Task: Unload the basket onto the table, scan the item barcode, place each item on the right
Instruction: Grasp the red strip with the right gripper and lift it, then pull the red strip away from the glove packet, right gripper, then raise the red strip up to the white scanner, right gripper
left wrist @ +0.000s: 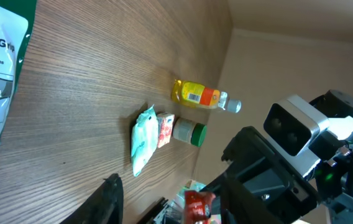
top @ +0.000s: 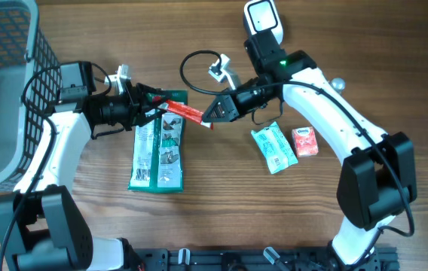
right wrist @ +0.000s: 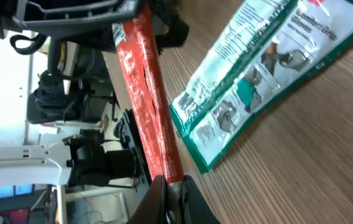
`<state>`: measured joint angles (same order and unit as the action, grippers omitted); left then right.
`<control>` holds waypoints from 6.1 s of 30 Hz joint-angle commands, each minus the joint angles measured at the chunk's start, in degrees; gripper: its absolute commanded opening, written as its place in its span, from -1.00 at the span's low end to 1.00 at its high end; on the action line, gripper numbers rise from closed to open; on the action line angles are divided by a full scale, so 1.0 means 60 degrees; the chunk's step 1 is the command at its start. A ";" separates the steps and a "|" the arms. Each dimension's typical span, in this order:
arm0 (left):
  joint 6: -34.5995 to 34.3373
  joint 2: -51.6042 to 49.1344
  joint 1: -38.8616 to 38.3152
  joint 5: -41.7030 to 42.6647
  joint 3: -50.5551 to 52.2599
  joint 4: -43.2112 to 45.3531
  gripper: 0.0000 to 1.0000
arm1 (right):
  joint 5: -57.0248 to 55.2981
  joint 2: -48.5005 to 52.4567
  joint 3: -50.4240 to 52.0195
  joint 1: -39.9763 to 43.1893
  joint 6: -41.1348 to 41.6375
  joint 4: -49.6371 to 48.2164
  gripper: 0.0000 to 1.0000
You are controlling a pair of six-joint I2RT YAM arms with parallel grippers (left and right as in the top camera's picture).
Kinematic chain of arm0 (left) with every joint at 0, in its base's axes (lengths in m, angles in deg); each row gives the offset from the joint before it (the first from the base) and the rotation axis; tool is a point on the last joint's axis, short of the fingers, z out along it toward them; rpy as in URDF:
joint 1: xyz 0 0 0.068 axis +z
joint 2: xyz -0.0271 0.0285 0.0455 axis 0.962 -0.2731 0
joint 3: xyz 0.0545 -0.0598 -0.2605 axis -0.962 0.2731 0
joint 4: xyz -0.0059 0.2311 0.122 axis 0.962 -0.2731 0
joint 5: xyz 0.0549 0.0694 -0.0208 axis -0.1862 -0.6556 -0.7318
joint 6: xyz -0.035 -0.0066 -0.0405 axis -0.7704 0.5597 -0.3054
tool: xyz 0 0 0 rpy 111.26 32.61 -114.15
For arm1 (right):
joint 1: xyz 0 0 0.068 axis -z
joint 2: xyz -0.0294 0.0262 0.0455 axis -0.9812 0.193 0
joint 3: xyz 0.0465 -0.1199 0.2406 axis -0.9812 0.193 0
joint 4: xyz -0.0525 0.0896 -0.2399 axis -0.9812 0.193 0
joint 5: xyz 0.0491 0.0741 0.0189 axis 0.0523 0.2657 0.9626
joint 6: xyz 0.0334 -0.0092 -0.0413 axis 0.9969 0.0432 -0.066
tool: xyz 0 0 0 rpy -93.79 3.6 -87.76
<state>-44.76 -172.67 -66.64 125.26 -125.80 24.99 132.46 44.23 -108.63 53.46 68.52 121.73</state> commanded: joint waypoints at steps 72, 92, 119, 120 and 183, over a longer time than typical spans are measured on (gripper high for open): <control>0.2062 0.0117 -0.1348 -0.8400 0.0044 0.0514 0.95 | 0.1501 0.0051 -0.0007 -0.0153 -0.9282 0.6714 -0.92; 0.2055 0.0113 -0.2342 -1.0757 0.0044 0.0412 1.00 | 0.1249 0.0051 -0.0007 -0.0153 -0.8542 0.5818 -0.91; 0.2055 0.0113 -0.2342 -1.0757 0.0044 0.0412 1.00 | -1.0797 0.0175 -0.6226 -0.0153 0.0051 0.4433 -0.92; 0.2055 0.0113 -0.2342 -1.0757 0.0044 0.0412 1.00 | -1.1067 0.0229 -0.6226 -0.0153 -0.0215 0.4331 -0.92; 0.2055 0.0113 -0.2342 -1.0757 0.0044 0.0412 1.00 | -1.2775 0.3719 -0.5996 0.1483 -0.4328 -0.0211 -0.92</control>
<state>-33.35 -172.65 -80.63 61.48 -125.69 27.33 55.96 68.64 -145.06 62.38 42.14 120.11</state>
